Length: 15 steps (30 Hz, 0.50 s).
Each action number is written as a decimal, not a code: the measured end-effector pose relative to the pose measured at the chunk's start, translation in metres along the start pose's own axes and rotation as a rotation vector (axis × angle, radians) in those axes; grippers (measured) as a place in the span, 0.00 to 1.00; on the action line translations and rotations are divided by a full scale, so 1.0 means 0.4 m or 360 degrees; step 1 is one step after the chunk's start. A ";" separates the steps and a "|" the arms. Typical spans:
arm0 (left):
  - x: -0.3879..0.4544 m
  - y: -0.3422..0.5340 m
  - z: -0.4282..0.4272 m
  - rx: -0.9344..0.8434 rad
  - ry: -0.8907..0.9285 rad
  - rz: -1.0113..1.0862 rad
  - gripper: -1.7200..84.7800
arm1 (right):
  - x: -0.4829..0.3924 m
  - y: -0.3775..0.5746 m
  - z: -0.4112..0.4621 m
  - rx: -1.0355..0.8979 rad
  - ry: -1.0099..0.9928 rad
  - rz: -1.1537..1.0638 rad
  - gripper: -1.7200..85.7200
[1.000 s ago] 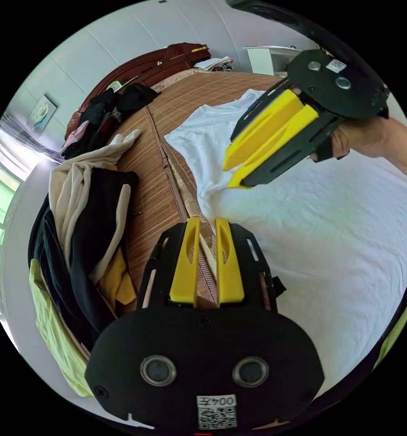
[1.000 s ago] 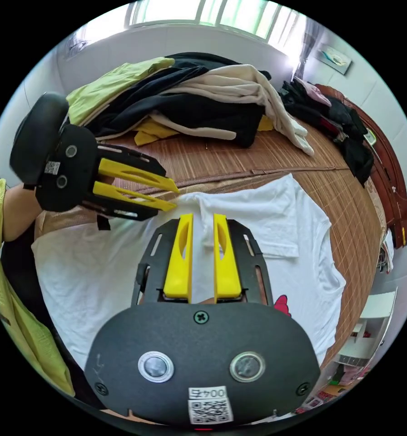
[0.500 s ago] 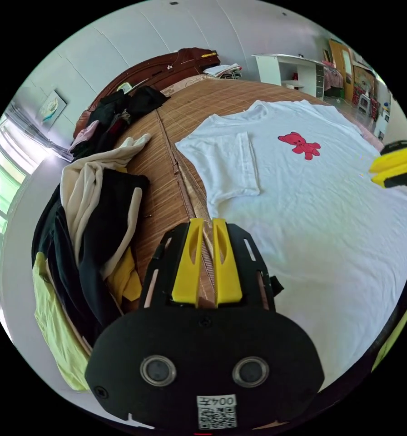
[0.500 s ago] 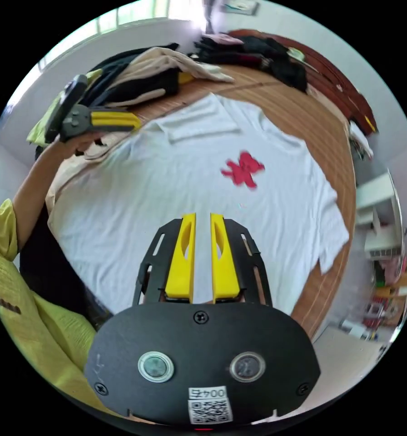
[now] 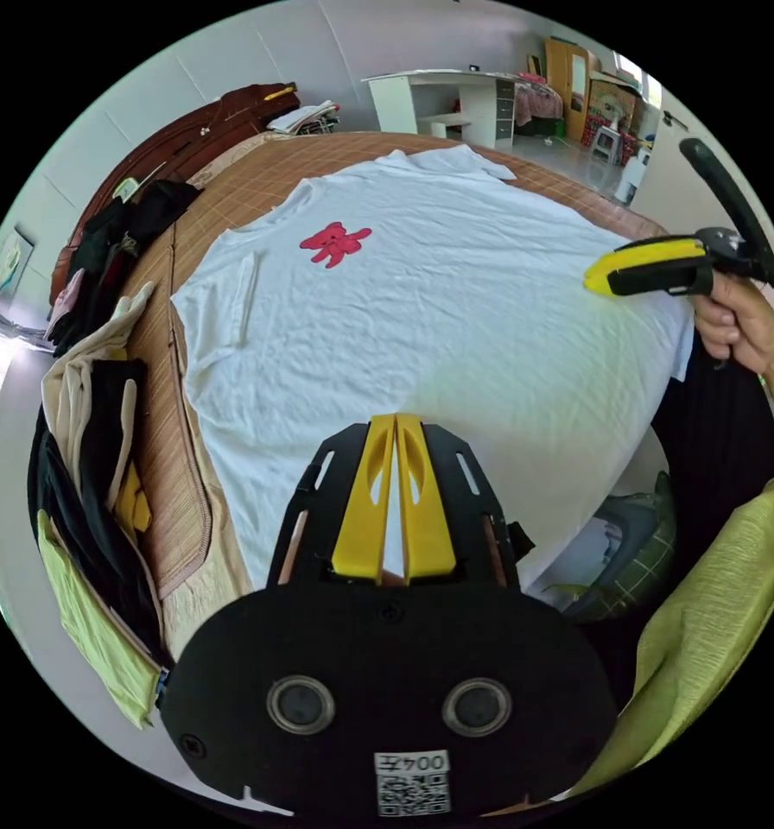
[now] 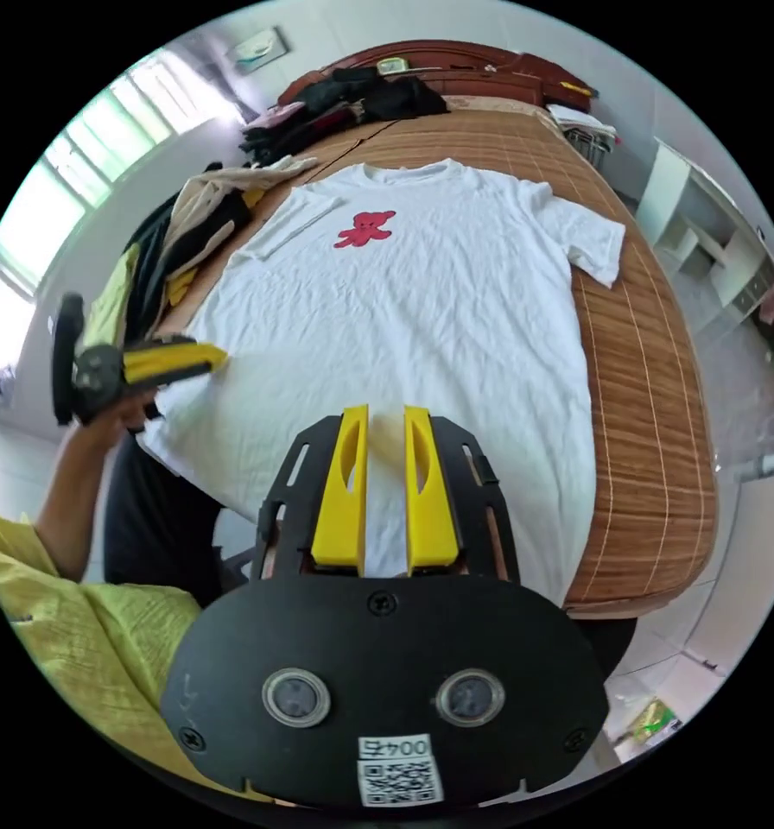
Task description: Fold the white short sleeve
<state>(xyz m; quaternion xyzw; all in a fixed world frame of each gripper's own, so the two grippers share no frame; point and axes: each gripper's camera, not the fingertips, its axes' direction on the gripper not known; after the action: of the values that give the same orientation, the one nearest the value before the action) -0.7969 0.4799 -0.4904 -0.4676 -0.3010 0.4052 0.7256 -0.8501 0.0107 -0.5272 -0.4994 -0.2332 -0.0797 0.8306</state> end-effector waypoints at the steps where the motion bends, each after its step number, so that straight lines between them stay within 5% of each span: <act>1: 0.011 -0.001 0.011 0.0001 -0.0017 0.0001 0.03 | 0.054 0.022 -0.006 0.0072 -0.0086 0.0089 0.10; 7: 0.048 -0.015 0.134 -0.0013 0.0117 -0.0201 0.03 | 0.485 0.143 -0.008 0.0722 -0.1054 0.0806 0.09; 15: 0.190 -0.160 0.256 -0.0041 0.0052 -0.0095 0.10 | 0.816 0.138 0.178 0.0781 -0.1258 0.1249 0.15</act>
<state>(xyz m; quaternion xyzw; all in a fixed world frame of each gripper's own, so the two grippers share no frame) -0.8237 0.5755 -0.3879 -0.4744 -0.3082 0.3717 0.7361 -0.5650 0.1321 -0.3907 -0.3339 -0.3340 0.4798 0.7394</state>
